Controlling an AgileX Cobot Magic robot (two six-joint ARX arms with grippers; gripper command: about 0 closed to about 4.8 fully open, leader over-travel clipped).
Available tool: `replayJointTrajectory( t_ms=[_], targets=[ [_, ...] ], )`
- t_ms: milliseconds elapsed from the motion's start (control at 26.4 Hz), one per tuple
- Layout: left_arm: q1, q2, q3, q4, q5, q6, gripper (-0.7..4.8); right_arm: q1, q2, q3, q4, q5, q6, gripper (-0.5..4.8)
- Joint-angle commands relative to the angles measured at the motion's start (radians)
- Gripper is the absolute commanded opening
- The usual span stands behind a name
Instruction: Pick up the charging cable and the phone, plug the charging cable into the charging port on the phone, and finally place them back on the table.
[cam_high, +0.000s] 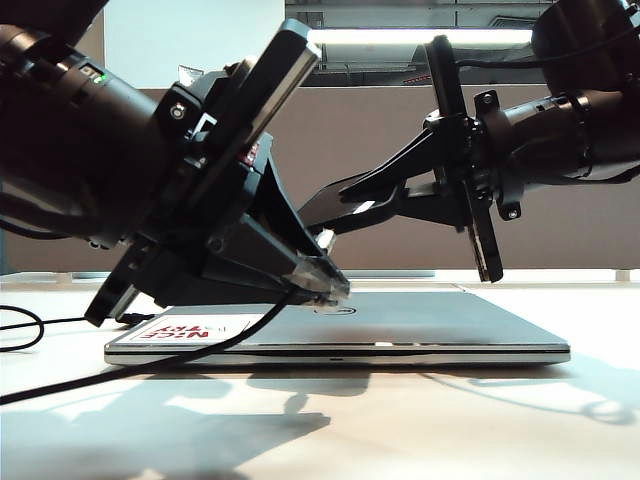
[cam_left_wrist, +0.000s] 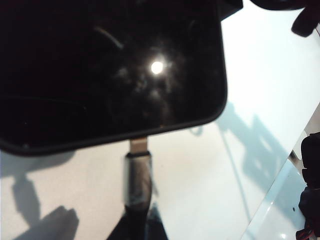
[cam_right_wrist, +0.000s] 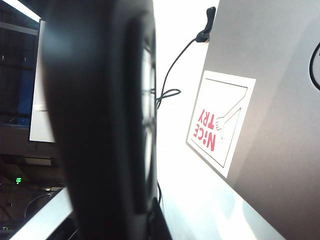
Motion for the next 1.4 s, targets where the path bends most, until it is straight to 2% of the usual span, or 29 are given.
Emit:
replayJointTrajectory(
  t_ms=[38, 530, 832, 1399],
  targets=[
    [0.001, -0.002, 0.003, 0.031, -0.009, 0.001, -0.06, 0.003, -0.008, 0.005, 0.023, -0.043, -0.001, -0.06],
    [0.000, -0.002, 0.003, 0.032, -0.009, 0.001, -0.06, -0.015, -0.008, 0.005, 0.023, -0.044, 0.000, -0.06],
    [0.001, -0.002, 0.003, 0.062, -0.009, 0.001, -0.06, 0.019, -0.008, 0.005, 0.028, -0.039, -0.002, -0.06],
    [0.003, -0.002, 0.003, 0.065, -0.009, 0.004, -0.06, 0.022, -0.008, 0.005, -0.002, -0.064, -0.072, -0.06]
  ],
)
